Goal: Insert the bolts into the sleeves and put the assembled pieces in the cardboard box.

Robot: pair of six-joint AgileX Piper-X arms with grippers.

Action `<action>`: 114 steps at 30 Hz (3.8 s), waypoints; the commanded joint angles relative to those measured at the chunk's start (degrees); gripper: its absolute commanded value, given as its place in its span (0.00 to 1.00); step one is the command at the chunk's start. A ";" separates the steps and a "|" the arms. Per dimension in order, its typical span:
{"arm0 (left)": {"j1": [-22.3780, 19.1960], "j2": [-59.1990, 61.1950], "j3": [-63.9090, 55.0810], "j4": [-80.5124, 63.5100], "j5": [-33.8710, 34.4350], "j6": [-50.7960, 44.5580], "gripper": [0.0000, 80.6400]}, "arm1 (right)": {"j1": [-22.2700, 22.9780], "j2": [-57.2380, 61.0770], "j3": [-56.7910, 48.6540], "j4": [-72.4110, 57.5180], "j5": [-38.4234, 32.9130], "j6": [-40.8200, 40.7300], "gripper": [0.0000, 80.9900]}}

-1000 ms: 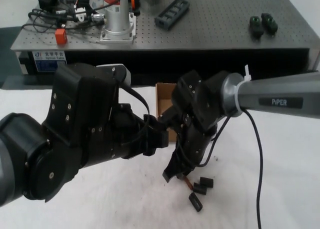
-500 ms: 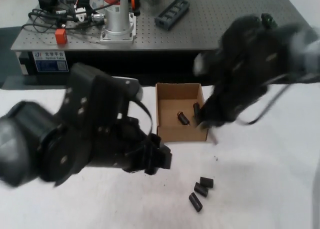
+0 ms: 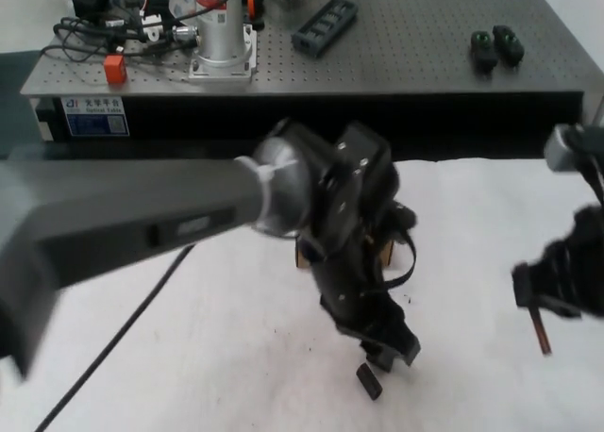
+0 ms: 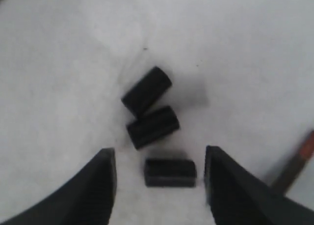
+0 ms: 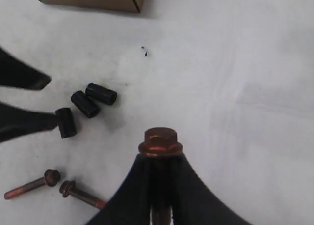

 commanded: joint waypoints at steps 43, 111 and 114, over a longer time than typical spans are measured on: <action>-4.42 15.13 -12.43 4.31 -6.91 38.48 0.44 | -0.28 -10.21 5.51 3.30 -3.30 1.76 0.03; 1.72 6.71 -9.06 -0.58 2.92 15.88 0.01 | -0.28 -15.23 5.51 -1.72 -5.91 3.22 0.03; 5.21 -2.05 -1.15 -8.28 7.17 7.71 0.01 | -0.28 -16.57 5.51 -7.30 -12.35 8.35 0.03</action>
